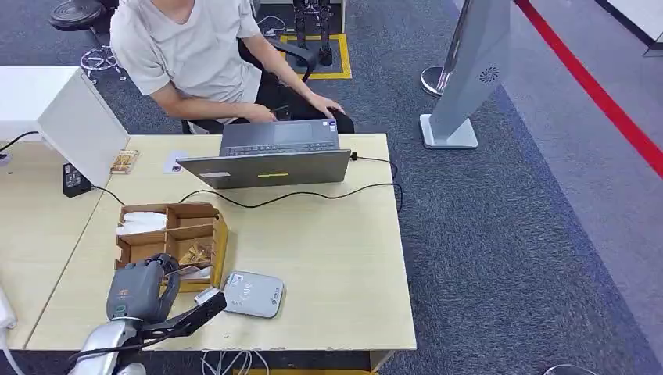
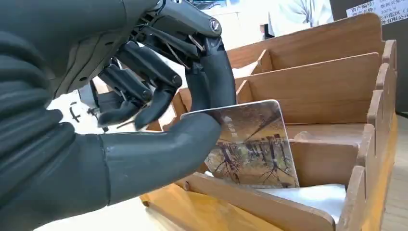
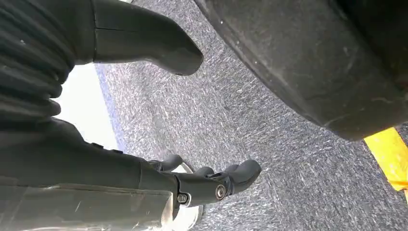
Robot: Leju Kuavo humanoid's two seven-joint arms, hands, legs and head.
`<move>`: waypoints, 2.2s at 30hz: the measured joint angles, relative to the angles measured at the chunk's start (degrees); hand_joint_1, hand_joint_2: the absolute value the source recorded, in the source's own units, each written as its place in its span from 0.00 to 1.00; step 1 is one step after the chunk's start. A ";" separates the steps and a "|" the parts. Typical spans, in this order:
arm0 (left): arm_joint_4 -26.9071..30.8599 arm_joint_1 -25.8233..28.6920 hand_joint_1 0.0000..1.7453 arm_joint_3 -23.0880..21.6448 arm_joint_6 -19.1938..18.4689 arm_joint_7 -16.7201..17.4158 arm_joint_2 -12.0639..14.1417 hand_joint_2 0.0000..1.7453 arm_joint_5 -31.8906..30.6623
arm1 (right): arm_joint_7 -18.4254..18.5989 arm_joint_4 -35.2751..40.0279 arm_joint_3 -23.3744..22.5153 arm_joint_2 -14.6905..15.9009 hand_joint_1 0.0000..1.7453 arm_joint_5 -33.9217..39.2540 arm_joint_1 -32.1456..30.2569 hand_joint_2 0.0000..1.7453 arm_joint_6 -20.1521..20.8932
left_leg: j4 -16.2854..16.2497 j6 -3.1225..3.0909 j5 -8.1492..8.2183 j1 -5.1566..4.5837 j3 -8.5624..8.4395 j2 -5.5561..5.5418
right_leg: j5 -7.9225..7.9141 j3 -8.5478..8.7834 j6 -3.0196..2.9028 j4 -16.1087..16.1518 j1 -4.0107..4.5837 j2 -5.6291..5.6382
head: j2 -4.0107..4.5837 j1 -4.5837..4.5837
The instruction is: Pass the card to the sensor for recognition and then transmit it.
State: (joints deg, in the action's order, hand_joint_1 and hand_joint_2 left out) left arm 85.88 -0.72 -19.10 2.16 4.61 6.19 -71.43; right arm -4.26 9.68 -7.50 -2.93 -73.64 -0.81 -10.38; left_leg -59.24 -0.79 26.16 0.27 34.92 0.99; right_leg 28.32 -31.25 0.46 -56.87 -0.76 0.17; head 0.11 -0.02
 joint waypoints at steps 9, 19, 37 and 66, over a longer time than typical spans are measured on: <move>-0.13 -0.14 1.00 0.09 -1.31 -0.55 0.37 1.00 1.35 | 0.00 0.00 0.00 0.00 0.00 -0.55 0.00 1.00 0.00 | 0.00 0.00 0.00 0.00 -0.01 0.00 | 0.00 0.01 0.00 0.00 0.00 0.00 | 0.00 0.00; 2.59 0.15 1.00 0.09 1.36 0.48 0.63 1.00 -1.92 | 0.00 0.00 0.00 0.00 0.00 -0.33 -0.02 1.00 -0.20 | 0.00 0.00 -0.01 0.01 0.00 0.00 | 0.00 0.00 0.00 -0.01 0.00 0.00 | 0.00 0.00; 19.65 -0.03 1.00 -4.37 -5.27 0.48 9.14 1.00 0.31 | 0.17 0.00 -1.07 0.00 0.00 0.83 -0.18 1.00 -0.26 | 0.00 0.01 -0.01 0.02 -0.01 0.01 | 0.00 -0.02 0.00 -0.02 0.01 0.01 | 0.00 -0.02; 13.62 -25.92 1.00 -4.97 5.38 5.05 6.90 1.00 -10.90 | -1.90 0.02 0.78 0.02 0.00 -4.17 1.31 1.00 2.23 | -0.01 -0.11 -0.38 -0.01 0.00 -0.09 | -0.31 -0.04 0.04 -0.04 -0.01 -0.13 | 0.00 0.06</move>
State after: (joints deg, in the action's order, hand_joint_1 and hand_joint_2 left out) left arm 99.50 -26.64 -24.07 7.54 9.66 13.09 -82.33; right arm -6.16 9.70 -6.71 -2.91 -77.81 0.50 -8.16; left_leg -59.25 -0.90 25.79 0.26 34.92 0.89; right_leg 28.01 -31.29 0.50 -56.92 -0.76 0.03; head 0.11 0.04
